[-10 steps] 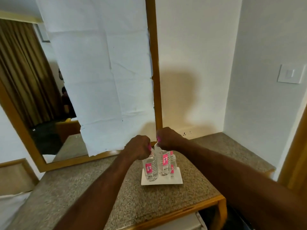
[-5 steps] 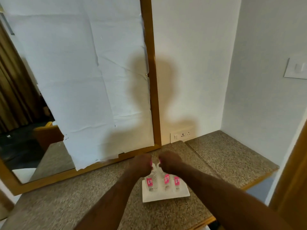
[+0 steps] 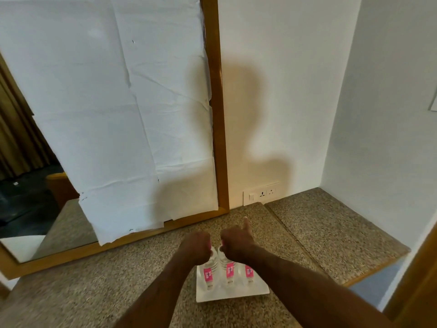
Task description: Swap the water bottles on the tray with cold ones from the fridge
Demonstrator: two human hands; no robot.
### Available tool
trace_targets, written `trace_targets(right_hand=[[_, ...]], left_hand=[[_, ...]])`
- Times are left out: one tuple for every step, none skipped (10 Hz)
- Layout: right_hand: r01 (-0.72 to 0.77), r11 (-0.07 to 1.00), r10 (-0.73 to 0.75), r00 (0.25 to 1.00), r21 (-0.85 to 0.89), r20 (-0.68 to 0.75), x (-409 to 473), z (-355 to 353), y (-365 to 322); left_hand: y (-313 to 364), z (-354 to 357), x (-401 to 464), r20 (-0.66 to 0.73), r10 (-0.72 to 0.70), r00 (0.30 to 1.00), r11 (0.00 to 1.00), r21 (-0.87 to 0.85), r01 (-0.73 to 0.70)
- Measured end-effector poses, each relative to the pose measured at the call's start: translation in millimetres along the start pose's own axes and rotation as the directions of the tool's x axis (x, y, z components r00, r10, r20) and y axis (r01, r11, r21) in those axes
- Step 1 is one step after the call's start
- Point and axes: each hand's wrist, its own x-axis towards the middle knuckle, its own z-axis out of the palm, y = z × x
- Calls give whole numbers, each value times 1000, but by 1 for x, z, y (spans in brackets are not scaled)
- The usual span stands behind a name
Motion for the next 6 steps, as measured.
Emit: trace_targets(right_hand=[[-4, 1000, 4, 1000, 13, 19, 4, -1, 3], [1, 999, -2, 999, 34, 33, 6, -1, 6], [6, 999, -8, 999, 39, 40, 3, -2, 6], [-1, 998, -3, 998, 68, 68, -2, -6, 1], [1, 995, -11, 996, 97, 94, -8, -8, -1], [-27, 990, -10, 967, 141, 254, -5, -25, 2]], left_hand=[[4, 0, 6, 33, 7, 999, 1000, 28, -8], [5, -1, 13, 81, 19, 997, 999, 29, -22], [5, -4, 15, 111, 27, 993, 999, 27, -30], [4, -6, 16, 139, 10, 990, 999, 29, -14], [5, -6, 12, 153, -1, 988, 1000, 26, -3], [6, -14, 16, 193, 6, 981, 1000, 20, -10]])
